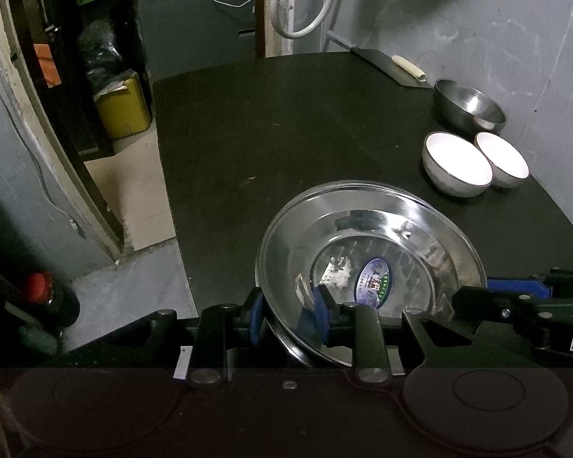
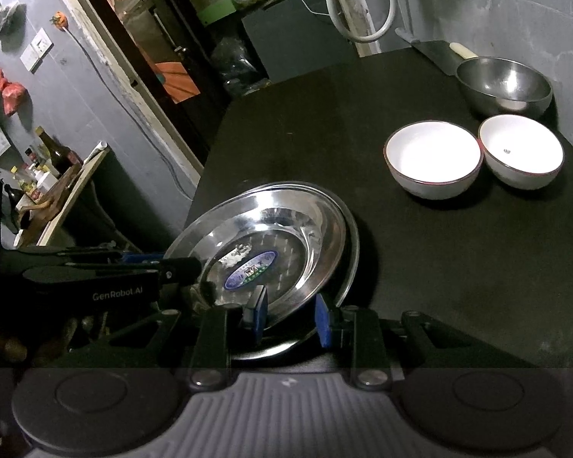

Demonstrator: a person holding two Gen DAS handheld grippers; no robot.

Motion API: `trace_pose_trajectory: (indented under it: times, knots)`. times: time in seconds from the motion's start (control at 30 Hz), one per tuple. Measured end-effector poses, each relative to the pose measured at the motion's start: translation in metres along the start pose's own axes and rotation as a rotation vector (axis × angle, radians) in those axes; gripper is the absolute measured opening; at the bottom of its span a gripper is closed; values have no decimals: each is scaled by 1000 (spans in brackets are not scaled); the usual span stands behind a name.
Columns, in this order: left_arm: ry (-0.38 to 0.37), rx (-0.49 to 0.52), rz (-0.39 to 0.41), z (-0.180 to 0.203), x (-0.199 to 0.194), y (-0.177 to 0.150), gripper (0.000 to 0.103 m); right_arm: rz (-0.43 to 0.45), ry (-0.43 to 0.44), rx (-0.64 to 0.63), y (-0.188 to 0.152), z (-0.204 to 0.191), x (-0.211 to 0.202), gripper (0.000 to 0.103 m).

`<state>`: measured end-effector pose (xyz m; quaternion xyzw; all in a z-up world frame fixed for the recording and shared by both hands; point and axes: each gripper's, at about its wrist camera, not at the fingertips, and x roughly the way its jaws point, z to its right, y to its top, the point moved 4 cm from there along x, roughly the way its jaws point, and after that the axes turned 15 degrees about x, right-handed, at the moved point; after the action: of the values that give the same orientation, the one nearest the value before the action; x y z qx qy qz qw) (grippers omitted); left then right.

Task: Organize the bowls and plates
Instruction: 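Carry the labelled steel plate with the left tool onto the steel basin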

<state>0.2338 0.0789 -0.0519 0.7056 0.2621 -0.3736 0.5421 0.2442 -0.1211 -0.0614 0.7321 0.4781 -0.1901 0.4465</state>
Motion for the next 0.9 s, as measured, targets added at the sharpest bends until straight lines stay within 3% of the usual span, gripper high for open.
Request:
trace_pose_trajectory:
  times: [0.9]
  knots:
    - [39,68,-33,9,8,3,32,-21,-70,-84,-4,-13,2,30]
